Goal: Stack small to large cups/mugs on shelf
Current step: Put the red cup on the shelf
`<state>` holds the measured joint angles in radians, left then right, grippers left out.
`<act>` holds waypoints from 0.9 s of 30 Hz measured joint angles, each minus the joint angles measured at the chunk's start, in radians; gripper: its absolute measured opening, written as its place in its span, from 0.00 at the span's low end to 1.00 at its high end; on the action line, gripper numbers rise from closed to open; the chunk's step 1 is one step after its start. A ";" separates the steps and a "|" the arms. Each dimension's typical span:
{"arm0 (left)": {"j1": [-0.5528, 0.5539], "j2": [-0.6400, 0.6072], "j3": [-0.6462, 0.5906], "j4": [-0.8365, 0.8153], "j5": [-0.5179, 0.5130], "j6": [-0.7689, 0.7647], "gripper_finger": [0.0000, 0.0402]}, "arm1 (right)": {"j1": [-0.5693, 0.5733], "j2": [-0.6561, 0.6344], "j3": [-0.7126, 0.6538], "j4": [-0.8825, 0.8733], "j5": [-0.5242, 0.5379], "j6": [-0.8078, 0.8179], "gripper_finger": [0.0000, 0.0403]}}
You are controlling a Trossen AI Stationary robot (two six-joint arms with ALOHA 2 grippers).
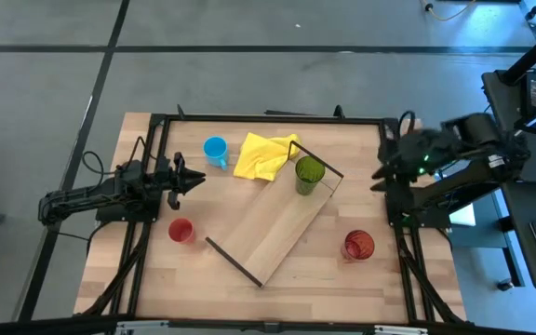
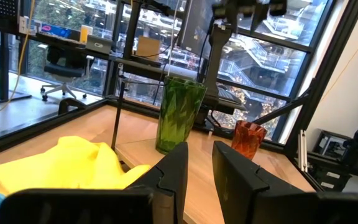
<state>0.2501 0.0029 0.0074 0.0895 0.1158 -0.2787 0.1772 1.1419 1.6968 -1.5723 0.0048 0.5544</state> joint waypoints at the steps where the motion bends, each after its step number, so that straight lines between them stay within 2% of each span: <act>1: 0.000 0.000 0.000 0.000 0.000 0.000 0.17 | 0.013 -0.020 -0.058 -0.002 0.001 0.027 0.43; 5: 0.000 0.000 0.000 0.000 0.000 0.000 0.17 | 0.060 -0.098 -0.262 0.009 0.000 0.140 0.43; 11: 0.000 0.000 0.000 0.000 0.000 0.000 0.17 | 0.122 -0.177 -0.496 0.095 -0.010 0.286 0.43; 17: 0.000 0.000 0.000 0.000 0.000 0.000 0.17 | 0.151 -0.195 -0.715 0.262 -0.137 0.386 0.43; 22: 0.000 0.000 0.000 0.000 0.000 0.000 0.17 | 0.165 -0.195 -0.841 0.369 -0.159 0.414 0.43; 27: 0.000 0.000 0.000 0.000 0.001 0.000 0.17 | 0.167 -0.196 -0.882 0.459 -0.128 0.416 0.43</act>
<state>0.2501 0.0025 0.0073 0.0895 0.1165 -0.2787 0.3439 0.9463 0.8146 -1.1129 -0.1236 0.9702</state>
